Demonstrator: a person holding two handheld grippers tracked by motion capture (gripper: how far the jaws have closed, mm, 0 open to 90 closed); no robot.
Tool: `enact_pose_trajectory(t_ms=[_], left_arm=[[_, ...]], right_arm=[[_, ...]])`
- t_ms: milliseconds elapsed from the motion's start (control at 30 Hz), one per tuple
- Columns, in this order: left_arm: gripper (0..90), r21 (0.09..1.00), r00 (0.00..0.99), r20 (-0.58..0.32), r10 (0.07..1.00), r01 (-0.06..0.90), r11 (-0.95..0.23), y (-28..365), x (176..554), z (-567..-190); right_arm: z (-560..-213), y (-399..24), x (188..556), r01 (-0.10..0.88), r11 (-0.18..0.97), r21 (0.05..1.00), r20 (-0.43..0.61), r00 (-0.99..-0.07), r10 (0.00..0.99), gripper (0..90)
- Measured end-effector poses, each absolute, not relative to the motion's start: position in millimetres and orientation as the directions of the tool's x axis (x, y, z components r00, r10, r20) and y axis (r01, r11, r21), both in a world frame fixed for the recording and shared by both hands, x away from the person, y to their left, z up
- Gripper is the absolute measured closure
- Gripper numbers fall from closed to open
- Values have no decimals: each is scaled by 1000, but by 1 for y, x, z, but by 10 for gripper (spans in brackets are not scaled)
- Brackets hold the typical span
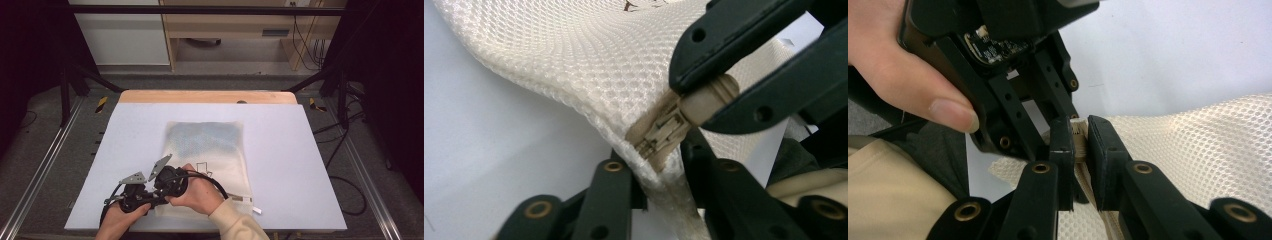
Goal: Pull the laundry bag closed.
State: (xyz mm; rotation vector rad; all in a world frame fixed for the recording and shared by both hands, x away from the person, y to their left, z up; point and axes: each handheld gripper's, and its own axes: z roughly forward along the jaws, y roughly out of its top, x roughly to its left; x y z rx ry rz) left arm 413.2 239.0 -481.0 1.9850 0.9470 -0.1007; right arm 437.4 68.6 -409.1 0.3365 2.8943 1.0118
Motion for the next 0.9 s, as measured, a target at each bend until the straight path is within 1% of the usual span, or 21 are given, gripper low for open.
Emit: enact_pose_trajectory(t_ms=[133, 200, 567, 767, 833, 900], left_arm=[[831, 695, 702, -411, 582, 654, -299, 240, 412, -481], [839, 694, 702, -411, 582, 655, -299, 240, 412, -481], [851, 690, 698, -419, 581, 660, -297, 240, 412, -480], [855, 691, 703, -407, 584, 655, -307, 242, 412, -479], [856, 694, 697, -414, 586, 658, -292, 244, 413, -478], [857, 702, 697, -421, 581, 656, -277, 246, 412, -476]], right_arm=[[-411, 67, 438, 183, 762, 621, 22, -976, 217, 819], [-412, 67, 437, 169, 769, 617, 8, -978, 209, 819], [-413, 66, 436, 160, 786, 596, -3, -979, 202, 820], [-413, 65, 434, 154, 796, 585, -16, -979, 201, 821], [-411, 64, 434, 150, 810, 567, -34, -978, 205, 822], [-410, 61, 435, 154, 804, 575, -26, -978, 206, 822]])
